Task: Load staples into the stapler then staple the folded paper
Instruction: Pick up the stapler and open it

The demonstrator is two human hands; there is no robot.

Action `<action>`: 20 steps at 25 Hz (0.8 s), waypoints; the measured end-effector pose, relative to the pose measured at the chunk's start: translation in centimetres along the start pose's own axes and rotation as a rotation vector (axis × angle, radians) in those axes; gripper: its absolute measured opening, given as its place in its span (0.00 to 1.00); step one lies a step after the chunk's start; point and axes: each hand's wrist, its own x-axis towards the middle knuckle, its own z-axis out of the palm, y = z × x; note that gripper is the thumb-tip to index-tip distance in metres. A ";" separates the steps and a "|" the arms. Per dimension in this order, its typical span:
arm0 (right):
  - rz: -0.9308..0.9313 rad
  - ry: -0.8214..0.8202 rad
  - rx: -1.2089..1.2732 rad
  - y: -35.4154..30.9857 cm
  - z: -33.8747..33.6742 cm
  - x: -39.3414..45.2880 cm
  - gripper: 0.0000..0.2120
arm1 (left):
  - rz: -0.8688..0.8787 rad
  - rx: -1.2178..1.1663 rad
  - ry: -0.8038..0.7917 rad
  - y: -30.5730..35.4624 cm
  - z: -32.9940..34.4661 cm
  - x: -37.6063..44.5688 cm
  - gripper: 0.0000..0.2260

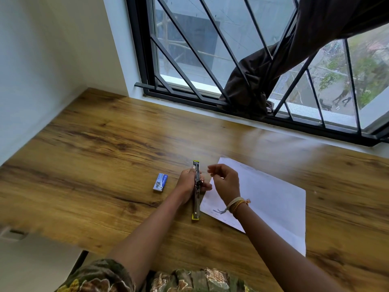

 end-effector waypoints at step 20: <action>-0.483 -0.183 -0.885 -0.1 1.2 1.3 0.20 | 0.100 0.150 0.016 -0.5 -0.9 0.6 0.17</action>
